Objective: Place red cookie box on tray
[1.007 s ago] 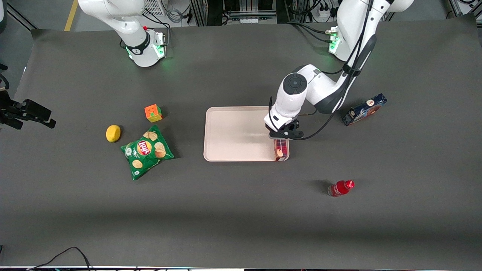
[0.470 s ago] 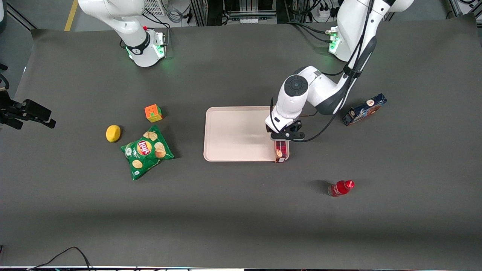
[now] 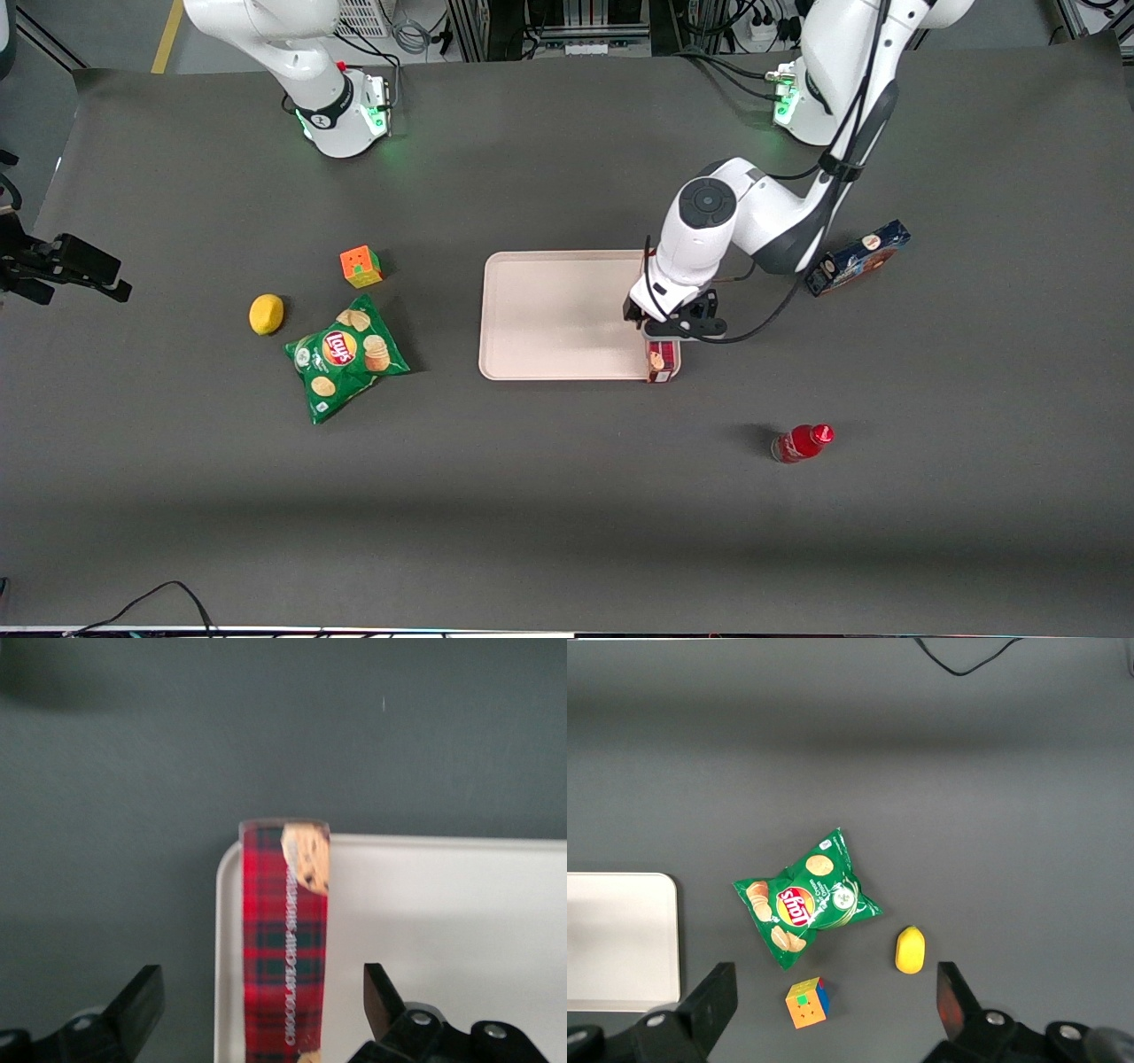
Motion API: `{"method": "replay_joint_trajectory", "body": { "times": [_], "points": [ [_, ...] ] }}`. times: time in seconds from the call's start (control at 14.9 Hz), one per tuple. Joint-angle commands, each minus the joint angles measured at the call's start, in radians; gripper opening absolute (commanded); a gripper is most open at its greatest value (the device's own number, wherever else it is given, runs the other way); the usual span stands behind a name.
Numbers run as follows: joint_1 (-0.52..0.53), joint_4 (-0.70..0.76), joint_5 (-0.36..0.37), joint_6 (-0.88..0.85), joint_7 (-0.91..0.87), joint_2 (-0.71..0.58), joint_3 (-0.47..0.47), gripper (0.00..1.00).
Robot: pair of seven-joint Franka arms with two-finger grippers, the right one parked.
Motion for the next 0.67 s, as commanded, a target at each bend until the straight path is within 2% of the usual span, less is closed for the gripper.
{"method": "replay_joint_trajectory", "body": {
  "times": [0.0, 0.27, 0.34, 0.6],
  "points": [
    [0.04, 0.084, -0.029, -0.137, 0.065, -0.064, 0.02, 1.0],
    [0.094, 0.182, -0.276, -0.284, 0.408, -0.108, 0.109, 1.0],
    [0.108, 0.21, -0.317, -0.344, 0.465, -0.117, 0.128, 1.0],
    [0.189, 0.308, -0.327, -0.574, 0.629, -0.186, 0.207, 1.0]
  ]
}}
